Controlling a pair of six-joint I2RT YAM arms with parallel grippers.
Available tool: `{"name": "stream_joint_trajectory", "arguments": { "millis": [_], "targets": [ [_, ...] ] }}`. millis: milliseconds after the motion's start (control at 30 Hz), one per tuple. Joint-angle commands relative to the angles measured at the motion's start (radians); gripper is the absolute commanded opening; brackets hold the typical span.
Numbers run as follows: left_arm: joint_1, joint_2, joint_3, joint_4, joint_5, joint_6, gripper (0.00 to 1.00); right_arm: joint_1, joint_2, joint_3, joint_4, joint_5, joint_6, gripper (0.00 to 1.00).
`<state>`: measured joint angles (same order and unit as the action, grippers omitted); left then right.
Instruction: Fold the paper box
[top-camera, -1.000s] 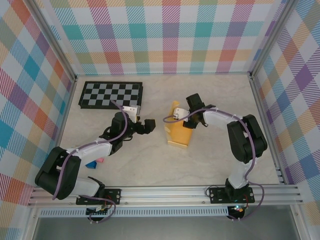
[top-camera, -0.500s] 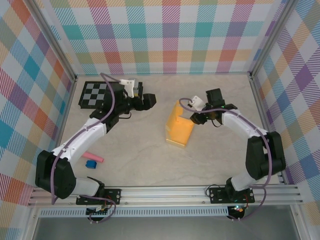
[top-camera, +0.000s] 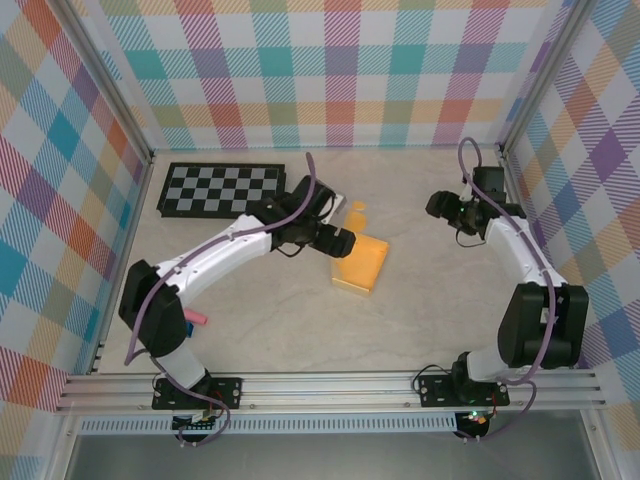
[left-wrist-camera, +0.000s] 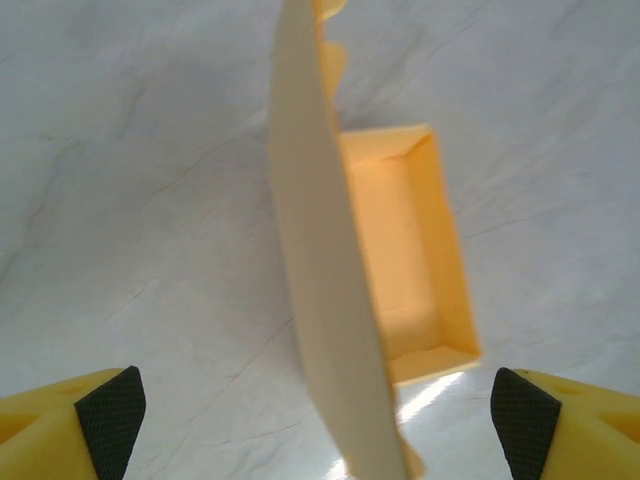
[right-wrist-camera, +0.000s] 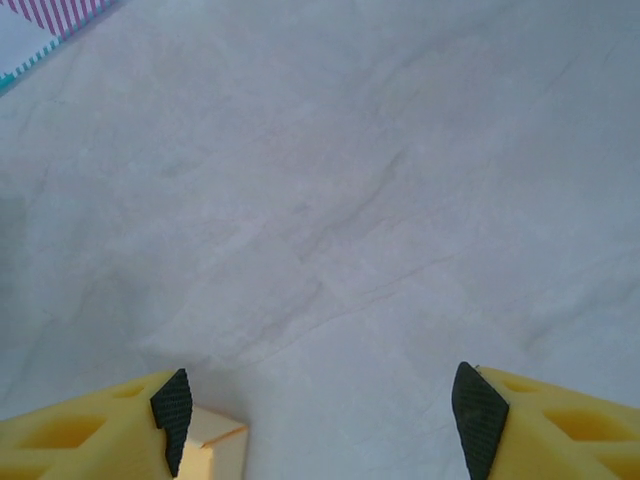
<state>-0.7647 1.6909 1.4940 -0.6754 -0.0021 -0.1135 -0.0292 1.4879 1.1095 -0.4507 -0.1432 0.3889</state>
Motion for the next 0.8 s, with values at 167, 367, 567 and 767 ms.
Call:
{"name": "stream_joint_trajectory", "arguments": {
  "millis": [167,367,567,767],
  "targets": [
    [-0.05,0.119,0.204,-0.173,-0.237,-0.024,0.77,0.006,0.246,0.137,-0.157,-0.341,0.043,0.71],
    [-0.077,0.213,0.315,-0.245,-0.261,0.004,0.61,0.005,0.367,0.196,-0.217,-0.501,-0.001,0.69],
    [-0.09,0.234,0.322,-0.263,-0.284,0.006,0.57,0.006,0.399,0.17,-0.203,-0.56,0.052,0.67],
    [-0.106,0.27,0.342,-0.29,-0.331,0.008,0.47,0.006,0.39,0.106,-0.148,-0.613,0.098,0.66]
  ]
}}
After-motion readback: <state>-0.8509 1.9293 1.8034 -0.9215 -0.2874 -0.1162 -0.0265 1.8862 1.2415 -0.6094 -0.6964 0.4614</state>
